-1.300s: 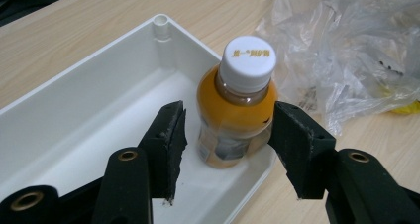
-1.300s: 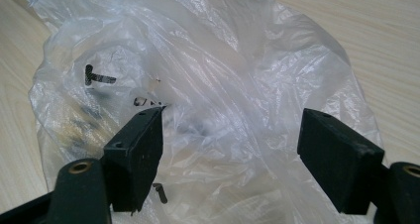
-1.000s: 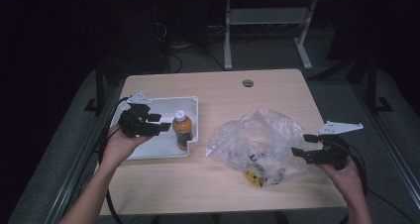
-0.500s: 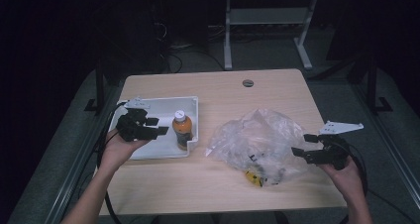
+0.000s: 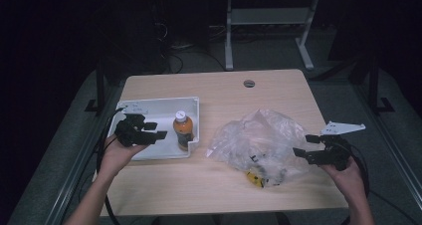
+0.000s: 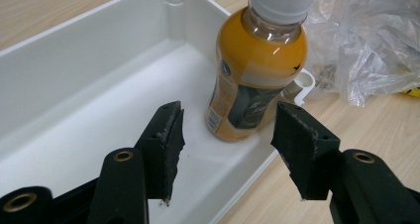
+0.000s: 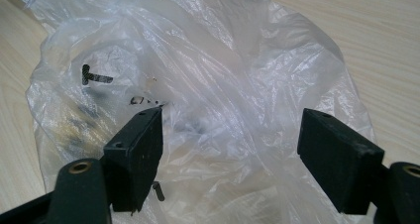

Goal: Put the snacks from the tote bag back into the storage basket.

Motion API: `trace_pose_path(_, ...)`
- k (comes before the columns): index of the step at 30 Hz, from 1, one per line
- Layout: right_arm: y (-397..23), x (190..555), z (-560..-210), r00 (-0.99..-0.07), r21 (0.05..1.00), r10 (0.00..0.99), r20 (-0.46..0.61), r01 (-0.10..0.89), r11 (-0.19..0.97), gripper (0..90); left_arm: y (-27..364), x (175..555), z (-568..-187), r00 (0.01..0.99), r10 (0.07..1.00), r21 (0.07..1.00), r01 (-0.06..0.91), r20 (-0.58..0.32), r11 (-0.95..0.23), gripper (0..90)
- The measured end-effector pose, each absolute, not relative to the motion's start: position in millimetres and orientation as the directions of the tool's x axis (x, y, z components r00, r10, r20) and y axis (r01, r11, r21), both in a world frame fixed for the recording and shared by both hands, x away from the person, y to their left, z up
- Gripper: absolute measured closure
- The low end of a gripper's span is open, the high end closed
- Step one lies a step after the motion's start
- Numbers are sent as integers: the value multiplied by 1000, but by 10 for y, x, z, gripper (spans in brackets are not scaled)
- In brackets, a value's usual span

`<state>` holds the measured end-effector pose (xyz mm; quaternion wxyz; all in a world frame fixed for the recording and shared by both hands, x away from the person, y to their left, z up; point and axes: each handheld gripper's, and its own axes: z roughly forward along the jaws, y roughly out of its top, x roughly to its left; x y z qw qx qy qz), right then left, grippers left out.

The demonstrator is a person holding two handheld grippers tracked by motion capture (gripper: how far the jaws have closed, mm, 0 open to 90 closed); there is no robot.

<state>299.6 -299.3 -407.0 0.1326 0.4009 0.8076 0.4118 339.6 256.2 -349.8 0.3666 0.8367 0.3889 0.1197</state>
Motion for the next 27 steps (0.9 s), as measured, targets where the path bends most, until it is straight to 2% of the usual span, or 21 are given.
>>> trace_pose_path(27,-2980,2973,-4076,-641,770,759,115,540,340,252,2689,3248,-3691,658,747,719,564,-95,-406,411)
